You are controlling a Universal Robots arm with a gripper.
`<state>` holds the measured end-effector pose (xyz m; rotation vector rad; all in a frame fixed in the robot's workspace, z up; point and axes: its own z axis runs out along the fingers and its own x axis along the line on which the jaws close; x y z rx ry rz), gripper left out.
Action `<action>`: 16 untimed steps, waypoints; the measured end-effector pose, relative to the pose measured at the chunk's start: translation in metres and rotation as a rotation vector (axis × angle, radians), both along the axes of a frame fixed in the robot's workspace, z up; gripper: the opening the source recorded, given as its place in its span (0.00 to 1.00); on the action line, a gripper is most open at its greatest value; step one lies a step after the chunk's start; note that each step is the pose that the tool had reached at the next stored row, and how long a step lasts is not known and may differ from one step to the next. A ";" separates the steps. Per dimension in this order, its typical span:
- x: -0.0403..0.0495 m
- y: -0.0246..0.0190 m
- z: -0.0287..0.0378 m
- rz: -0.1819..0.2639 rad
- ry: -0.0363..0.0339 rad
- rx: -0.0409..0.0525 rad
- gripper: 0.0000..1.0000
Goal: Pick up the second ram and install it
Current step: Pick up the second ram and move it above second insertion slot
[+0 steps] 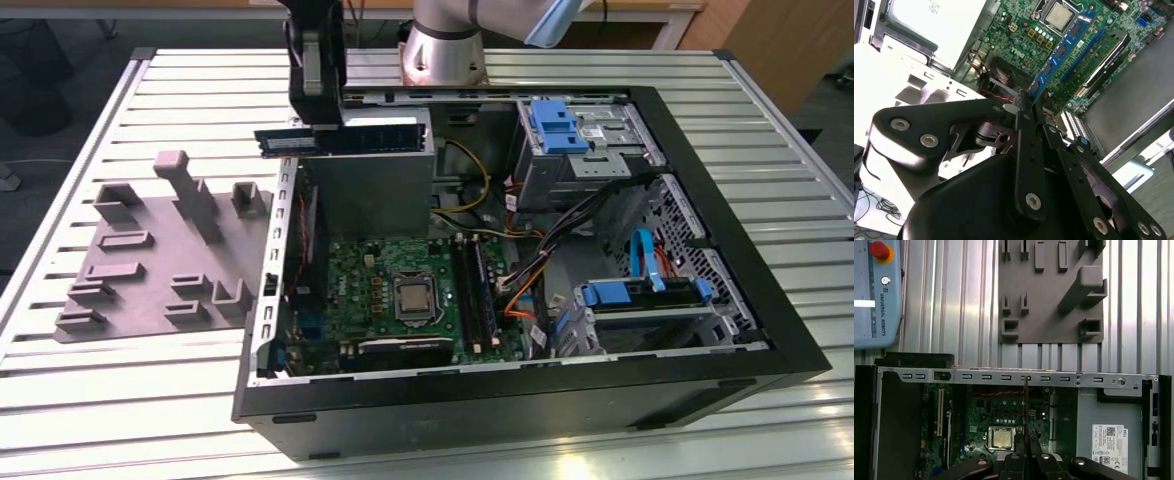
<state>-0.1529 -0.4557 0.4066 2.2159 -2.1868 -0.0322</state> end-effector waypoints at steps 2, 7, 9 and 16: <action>0.0012 0.0000 0.0000 0.000 0.0000 0.0001 0.14; 0.0058 0.0000 0.0000 0.000 0.0000 0.0001 0.14; 0.0088 0.0000 0.0000 0.000 0.0000 0.0001 0.14; 0.0276 0.0000 -0.0001 0.000 0.0000 0.0000 0.14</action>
